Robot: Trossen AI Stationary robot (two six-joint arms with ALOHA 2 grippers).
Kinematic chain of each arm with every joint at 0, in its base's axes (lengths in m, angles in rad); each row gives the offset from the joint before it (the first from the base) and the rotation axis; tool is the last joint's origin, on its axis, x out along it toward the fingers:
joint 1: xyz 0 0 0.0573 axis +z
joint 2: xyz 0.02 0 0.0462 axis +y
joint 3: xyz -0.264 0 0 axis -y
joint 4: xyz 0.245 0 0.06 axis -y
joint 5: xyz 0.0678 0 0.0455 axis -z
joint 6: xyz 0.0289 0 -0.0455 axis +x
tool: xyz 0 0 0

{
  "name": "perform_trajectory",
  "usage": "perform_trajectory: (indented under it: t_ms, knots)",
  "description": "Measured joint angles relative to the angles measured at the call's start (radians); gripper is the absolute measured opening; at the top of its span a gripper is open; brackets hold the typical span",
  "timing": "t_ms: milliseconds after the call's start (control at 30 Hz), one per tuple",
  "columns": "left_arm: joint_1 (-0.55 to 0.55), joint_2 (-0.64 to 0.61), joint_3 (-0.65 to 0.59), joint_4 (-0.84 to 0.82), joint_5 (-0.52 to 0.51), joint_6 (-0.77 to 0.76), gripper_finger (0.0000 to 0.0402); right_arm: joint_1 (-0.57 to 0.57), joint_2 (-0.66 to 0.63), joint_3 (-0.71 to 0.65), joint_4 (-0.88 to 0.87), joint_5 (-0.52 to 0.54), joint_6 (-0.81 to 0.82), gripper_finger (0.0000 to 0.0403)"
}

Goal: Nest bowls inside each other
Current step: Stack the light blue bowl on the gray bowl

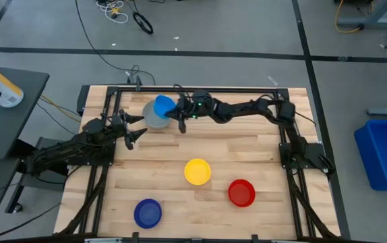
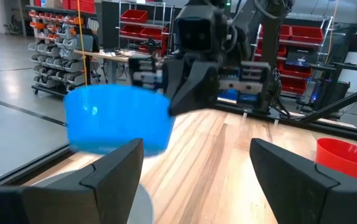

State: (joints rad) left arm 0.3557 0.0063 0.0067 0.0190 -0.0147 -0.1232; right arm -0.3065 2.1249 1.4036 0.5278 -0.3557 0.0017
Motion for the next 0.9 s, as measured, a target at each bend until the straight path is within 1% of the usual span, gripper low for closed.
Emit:
perform_trajectory:
  t_ms: [67,167,333,433,900]
  knots:
    - [0.0,0.0,0.0,0.0,0.0,-0.001,0.0304,0.004,0.043,0.045,-0.017,-0.005,0.001,0.0]
    - [0.0,0.0,0.0,0.0,0.0,-0.003,0.0304,0.007,0.103,0.107,-0.025,-0.042,0.022,0.0]
    - [0.0,0.0,0.0,0.0,0.002,-0.004,0.0304,0.007,0.147,0.17,-0.071,-0.046,0.033,0.0]
    - [0.0,0.0,0.0,0.0,0.002,-0.004,0.0304,0.007,0.148,0.177,-0.107,-0.049,0.03,0.0]
    - [0.0,0.0,0.0,0.0,0.003,-0.005,0.0304,-0.018,0.148,0.178,-0.151,-0.038,-0.009,0.0]
